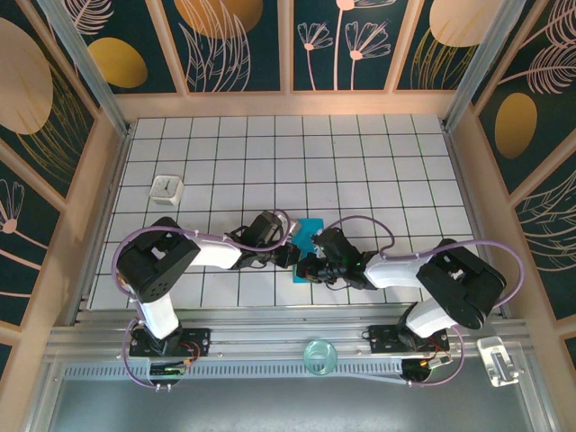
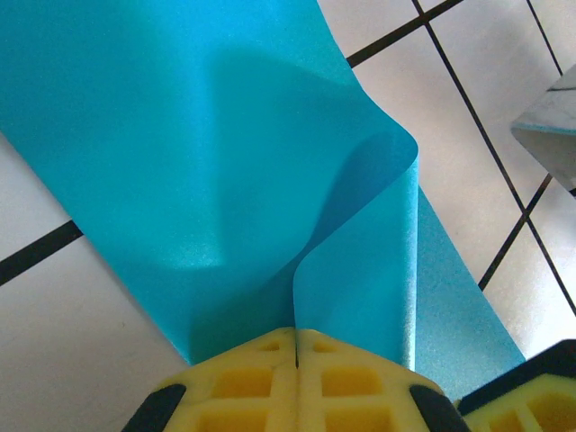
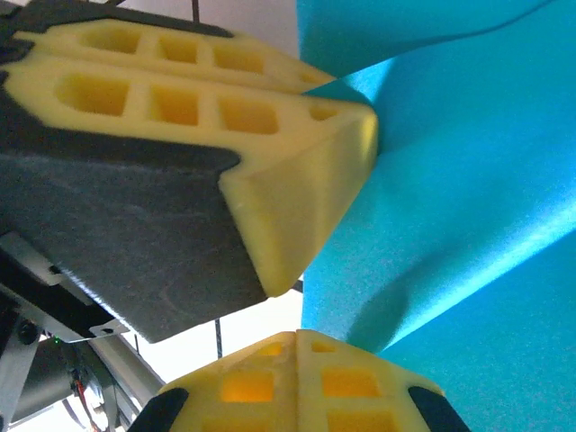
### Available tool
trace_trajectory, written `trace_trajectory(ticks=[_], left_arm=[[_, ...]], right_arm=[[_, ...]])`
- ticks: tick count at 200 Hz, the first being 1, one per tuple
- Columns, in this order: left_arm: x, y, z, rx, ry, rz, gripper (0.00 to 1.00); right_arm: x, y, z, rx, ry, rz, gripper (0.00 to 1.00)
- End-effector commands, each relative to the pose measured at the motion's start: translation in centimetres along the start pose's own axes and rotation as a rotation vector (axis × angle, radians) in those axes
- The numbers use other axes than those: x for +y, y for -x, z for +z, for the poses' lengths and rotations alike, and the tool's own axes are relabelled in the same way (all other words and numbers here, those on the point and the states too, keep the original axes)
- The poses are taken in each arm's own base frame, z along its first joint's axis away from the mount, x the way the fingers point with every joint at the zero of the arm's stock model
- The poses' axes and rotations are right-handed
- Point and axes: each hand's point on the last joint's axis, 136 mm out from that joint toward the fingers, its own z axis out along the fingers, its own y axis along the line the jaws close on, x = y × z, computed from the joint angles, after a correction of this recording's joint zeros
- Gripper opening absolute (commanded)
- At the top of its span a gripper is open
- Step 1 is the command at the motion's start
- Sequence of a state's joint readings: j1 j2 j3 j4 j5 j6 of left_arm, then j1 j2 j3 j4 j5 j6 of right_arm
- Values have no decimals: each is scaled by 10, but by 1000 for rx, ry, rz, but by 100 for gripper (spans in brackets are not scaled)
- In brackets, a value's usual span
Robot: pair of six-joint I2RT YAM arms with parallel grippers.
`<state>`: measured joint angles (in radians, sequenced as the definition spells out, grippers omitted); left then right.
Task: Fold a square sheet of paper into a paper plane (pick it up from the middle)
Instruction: Fold the triangle a second time at the center of the table.
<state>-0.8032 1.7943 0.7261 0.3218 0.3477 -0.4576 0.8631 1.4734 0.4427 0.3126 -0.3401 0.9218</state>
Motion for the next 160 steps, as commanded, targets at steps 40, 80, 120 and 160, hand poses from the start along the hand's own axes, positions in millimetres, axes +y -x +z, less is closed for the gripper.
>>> trace_trajectory(ticks=[40,80,120,160], left_arm=[[65,-62,7,173,241,-57,0],[66,-63,7,174,247,-56,0],[67,-63,7,174,250,-55,0],[67,-63,7,174,253,-57,0]], right_arm=[[1,12,4,-26,2,-24,0],[-14,-6,8,31,-36,-6,0],[-19,-27,6,78,-58,-8,0],[-21,-42,7,108,-76,-13,0]])
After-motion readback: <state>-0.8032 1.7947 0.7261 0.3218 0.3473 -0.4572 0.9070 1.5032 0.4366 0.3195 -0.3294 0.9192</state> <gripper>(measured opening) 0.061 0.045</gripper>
